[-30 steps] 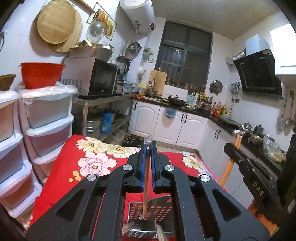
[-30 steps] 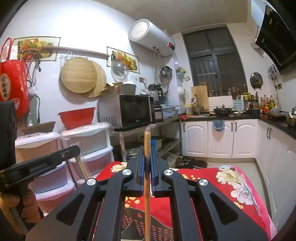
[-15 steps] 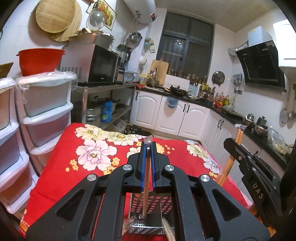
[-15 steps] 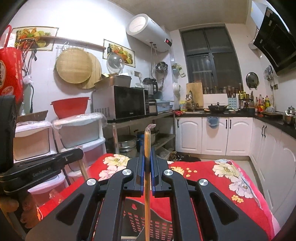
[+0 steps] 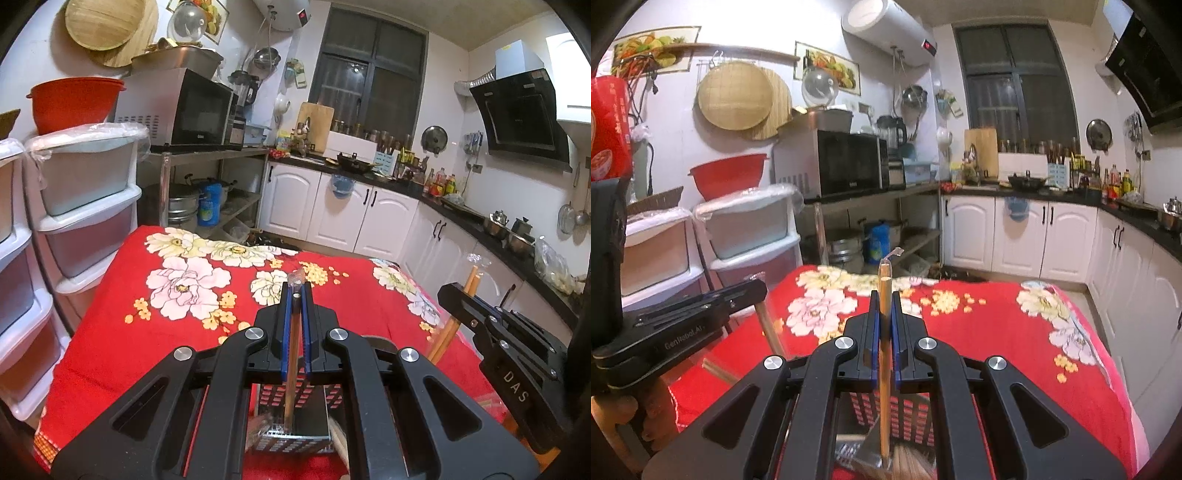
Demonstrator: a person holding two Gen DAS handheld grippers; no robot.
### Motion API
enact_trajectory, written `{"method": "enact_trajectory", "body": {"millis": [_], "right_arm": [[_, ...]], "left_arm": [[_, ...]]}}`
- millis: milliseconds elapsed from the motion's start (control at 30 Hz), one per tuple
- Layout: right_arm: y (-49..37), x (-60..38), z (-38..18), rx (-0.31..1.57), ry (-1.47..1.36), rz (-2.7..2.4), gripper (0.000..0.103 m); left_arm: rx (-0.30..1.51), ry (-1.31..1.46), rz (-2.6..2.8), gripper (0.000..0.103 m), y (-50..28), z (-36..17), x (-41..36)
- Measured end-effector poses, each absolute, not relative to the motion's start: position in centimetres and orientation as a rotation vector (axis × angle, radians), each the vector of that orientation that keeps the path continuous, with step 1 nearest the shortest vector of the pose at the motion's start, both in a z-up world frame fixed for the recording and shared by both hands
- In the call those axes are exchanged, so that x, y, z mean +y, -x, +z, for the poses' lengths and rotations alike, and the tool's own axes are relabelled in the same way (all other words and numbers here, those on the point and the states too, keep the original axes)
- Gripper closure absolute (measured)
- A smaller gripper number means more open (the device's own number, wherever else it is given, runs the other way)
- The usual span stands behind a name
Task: Organize utensils
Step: 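Lower both bundles into the caddy compartments and open both tools, then withdraw both open tools from the caddy toward the remaining bundles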
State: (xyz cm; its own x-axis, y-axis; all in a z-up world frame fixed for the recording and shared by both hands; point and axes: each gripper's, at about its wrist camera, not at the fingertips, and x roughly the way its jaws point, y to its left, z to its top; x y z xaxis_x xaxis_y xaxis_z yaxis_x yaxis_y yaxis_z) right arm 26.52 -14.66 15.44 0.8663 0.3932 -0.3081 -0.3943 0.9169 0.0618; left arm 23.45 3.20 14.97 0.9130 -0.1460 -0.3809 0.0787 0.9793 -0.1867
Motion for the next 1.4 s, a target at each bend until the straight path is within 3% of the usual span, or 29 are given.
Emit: {"method": "enact_trajectory", "body": {"millis": [533,667,833,1100,1400], "right_arm": [[-25.4,-15.6,14.1,0.428,0.087,0.437,0.096],[-25.1,-15.9,14.0,0.439,0.086,0.438,0.076],[-24.4,-16.5,14.2,0.439,0.079,0.444,0.062],[-22.0,-17.6,15.2,0.413,0.092,0.458,0.041],[-19.8,-18.3,15.7,0.407,0.110,0.470,0.033]], "left_arm": [[0.498,0.179,-0.120,0.102,-22.7,14.2,3.1],[0.513,0.180,-0.118,0.102,-22.2,14.1,3.4],[0.521,0.190,-0.112,0.099,-21.5,14.1,4.1],[0.518,0.195,-0.132,0.075,-19.9,14.6,4.3],[0.529,0.205,-0.154,0.051,-17.8,14.6,4.2]]}}
